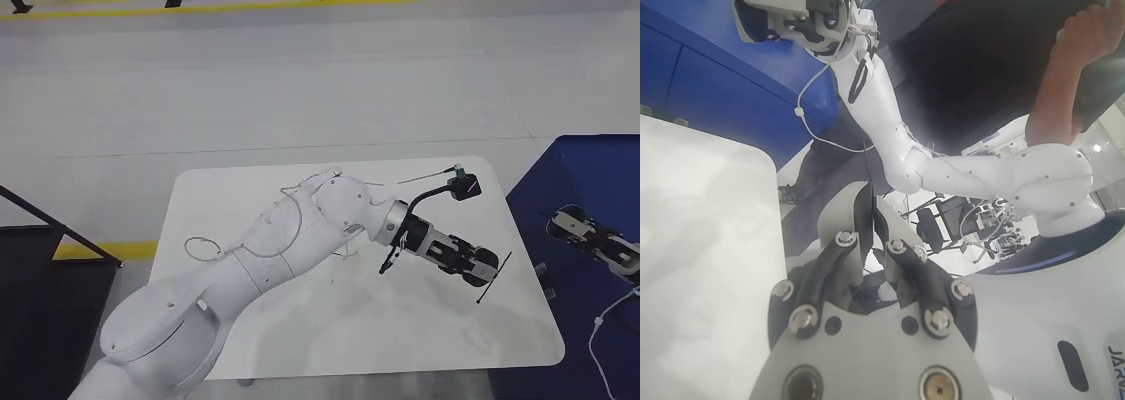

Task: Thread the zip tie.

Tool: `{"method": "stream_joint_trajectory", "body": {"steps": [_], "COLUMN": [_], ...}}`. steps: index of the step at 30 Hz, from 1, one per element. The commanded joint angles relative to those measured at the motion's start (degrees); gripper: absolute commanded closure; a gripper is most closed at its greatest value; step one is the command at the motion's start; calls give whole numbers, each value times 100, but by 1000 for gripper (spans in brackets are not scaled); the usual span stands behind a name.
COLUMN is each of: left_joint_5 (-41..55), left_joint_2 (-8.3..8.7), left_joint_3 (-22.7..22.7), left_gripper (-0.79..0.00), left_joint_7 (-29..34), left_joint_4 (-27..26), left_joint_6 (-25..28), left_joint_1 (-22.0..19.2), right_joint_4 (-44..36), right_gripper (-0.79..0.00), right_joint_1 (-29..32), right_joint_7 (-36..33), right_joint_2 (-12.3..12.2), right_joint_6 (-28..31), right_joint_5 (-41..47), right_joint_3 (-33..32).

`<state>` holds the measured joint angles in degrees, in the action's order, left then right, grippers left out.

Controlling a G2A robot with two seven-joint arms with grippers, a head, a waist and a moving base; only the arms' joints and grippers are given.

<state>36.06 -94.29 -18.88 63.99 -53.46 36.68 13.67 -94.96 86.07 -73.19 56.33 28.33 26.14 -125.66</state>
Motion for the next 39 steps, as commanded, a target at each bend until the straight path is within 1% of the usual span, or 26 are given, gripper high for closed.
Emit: {"method": "stream_joint_trajectory", "body": {"steps": [1,2,3,4,6,9,12,14,15,23,24,25,27,29,31,34,38,39], "left_joint_5": [-13,-92,-221,-458,-864,-1374,-1675,-1926,-2044,-2044,-1838,-1633,-1661,-1553,-1495,-1289,-632,-632], "left_joint_2": [1,6,11,10,-7,-34,-51,-56,-54,-54,-54,-54,-86,-141,-199,-287,-436,-436], "left_joint_3": [2,25,31,55,147,192,161,156,161,161,131,96,116,132,143,414,891,891], "left_gripper": [0,0,0,0,0,0,0,0,0,0,0,0,0,0,0,0,0,0], "left_joint_7": [-21,-24,-56,-17,92,276,410,413,342,342,418,653,821,1125,1357,1278,1393,1393], "left_joint_4": [-9,-46,-31,-147,-312,-789,-1196,-1460,-1514,-1514,-1530,-1462,-1378,-1354,-1339,-1080,-693,-693], "left_joint_6": [-27,-234,-669,-1062,-2473,-3989,-5017,-5374,-5505,-5505,-5415,-5404,-5762,-6049,-6253,-6421,-6305,-6305], "left_joint_1": [23,75,26,-98,-405,-858,-1171,-1309,-1338,-1338,-1187,-1114,-1195,-1281,-1395,-1600,-1920,-1920], "right_joint_4": [0,-60,-156,-217,-297,-461,-544,-617,-613,-667,-736,-778,-837,-887,-953,-1001,-1008,-992], "right_gripper": [0,0,0,0,0,0,0,0,0,0,0,0,0,0,0,0,0,0], "right_joint_1": [0,30,64,93,180,324,479,552,574,601,644,689,796,908,1029,1176,1171,1159], "right_joint_7": [0,48,24,10,-127,-147,-205,-199,-177,-112,-101,-82,-56,-65,-74,-105,-471,-485], "right_joint_2": [0,-1,-9,-16,-34,-78,-135,-182,-195,-192,-193,-194,-194,-195,-200,-217,-284,-290], "right_joint_6": [1,-59,-51,22,149,129,72,78,100,39,26,64,132,183,202,171,-195,-209], "right_joint_5": [0,-63,-145,-169,-164,-249,-330,-493,-524,-515,-529,-570,-641,-685,-768,-820,-623,-599], "right_joint_3": [0,37,55,33,-13,-29,52,101,117,165,195,197,212,236,281,343,445,447]}}
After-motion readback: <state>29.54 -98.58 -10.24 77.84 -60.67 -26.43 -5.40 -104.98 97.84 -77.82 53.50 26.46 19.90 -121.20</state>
